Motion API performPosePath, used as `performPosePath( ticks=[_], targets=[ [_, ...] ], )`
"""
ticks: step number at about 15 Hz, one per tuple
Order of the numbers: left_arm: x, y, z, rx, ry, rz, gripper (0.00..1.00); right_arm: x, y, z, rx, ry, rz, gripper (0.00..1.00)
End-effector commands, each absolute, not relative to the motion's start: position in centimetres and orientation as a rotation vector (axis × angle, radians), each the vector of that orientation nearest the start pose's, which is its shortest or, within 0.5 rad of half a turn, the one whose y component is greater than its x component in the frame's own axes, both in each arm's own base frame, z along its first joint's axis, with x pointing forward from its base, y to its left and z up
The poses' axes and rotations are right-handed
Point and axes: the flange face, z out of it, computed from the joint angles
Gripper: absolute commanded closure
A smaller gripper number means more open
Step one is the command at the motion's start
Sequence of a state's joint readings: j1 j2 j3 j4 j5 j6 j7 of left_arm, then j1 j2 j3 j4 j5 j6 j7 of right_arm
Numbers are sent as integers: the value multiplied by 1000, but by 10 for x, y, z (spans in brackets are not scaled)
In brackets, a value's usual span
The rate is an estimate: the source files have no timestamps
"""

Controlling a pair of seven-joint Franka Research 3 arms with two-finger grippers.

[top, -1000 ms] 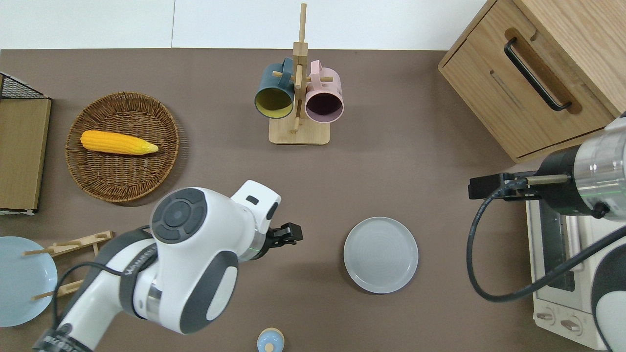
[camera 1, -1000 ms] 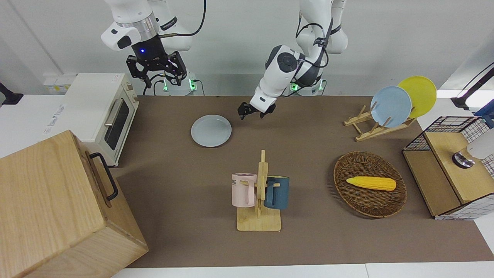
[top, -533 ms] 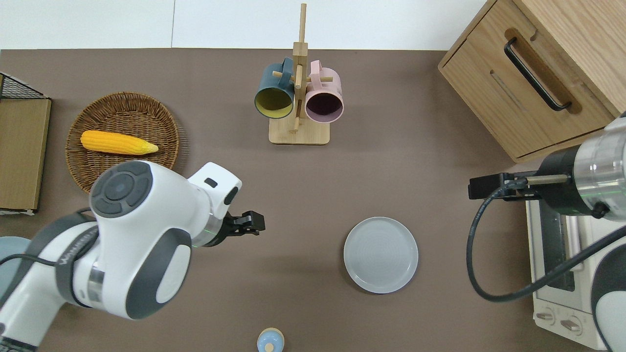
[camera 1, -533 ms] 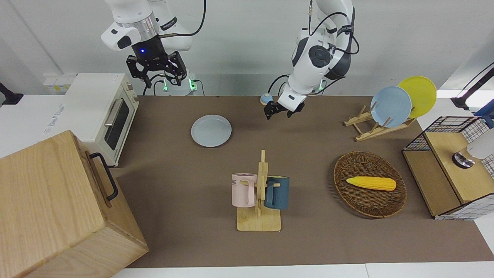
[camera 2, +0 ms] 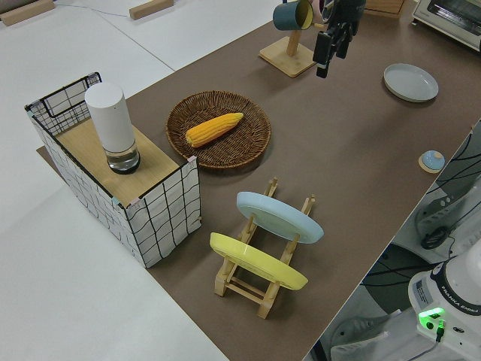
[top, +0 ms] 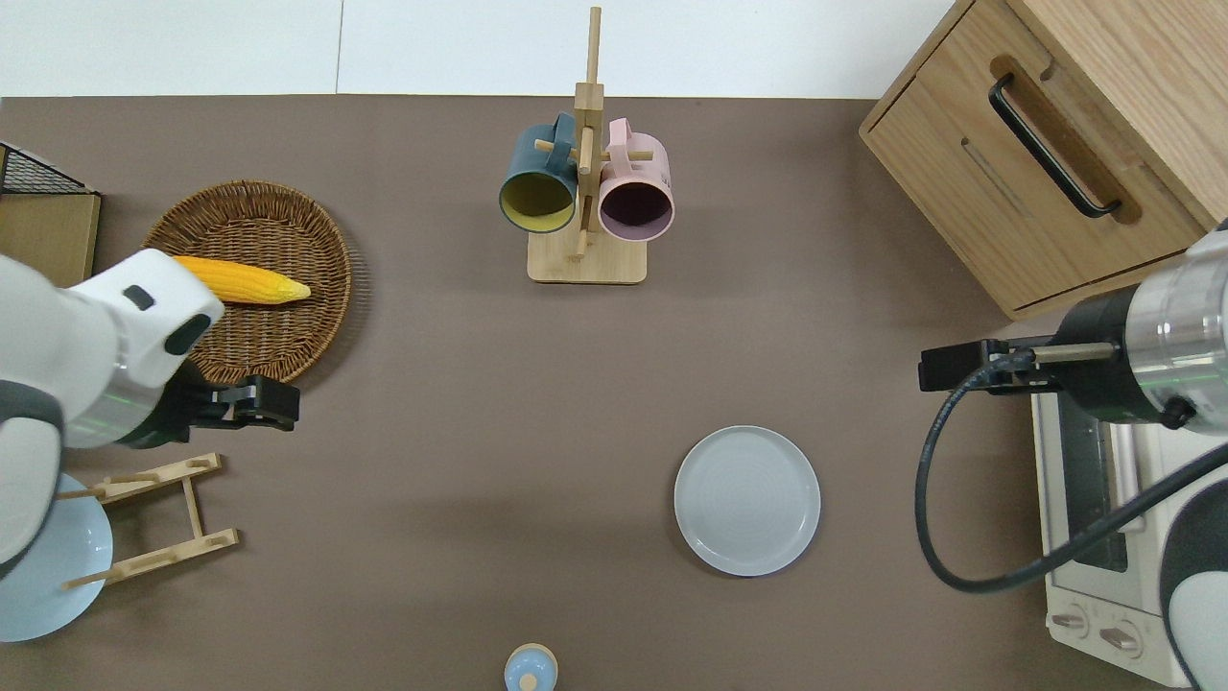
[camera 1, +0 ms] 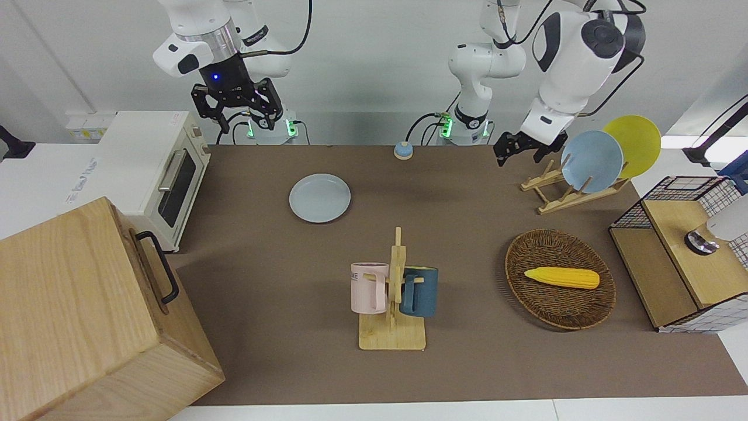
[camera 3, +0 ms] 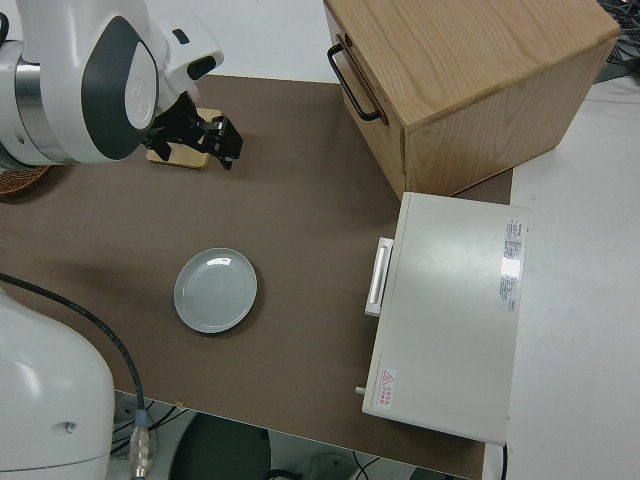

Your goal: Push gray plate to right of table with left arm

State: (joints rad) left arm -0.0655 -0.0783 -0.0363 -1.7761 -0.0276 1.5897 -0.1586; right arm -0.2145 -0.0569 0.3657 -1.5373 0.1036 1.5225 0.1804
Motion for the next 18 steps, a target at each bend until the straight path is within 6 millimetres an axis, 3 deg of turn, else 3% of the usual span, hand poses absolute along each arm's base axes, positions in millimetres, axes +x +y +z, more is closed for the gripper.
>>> performPosePath(
  ticks=[1, 2, 5, 7, 18],
  targets=[
    [523, -39, 605, -3131, -70, 144, 7, 525, 98, 668, -3035, 38, -34, 5],
    [523, -40, 606, -3133, -68, 142, 5, 525, 98, 668, -3035, 38, -34, 5],
    [525, -50, 635, -3147, -48, 45, 5, 525, 98, 668, -3035, 38, -34, 5],
    [526, -49, 639, -3140, -48, 29, 5, 525, 98, 668, -3035, 38, -34, 5],
    [527, -52, 638, -3153, -57, 32, 5, 525, 98, 668, -3035, 38, -36, 5]
  ],
)
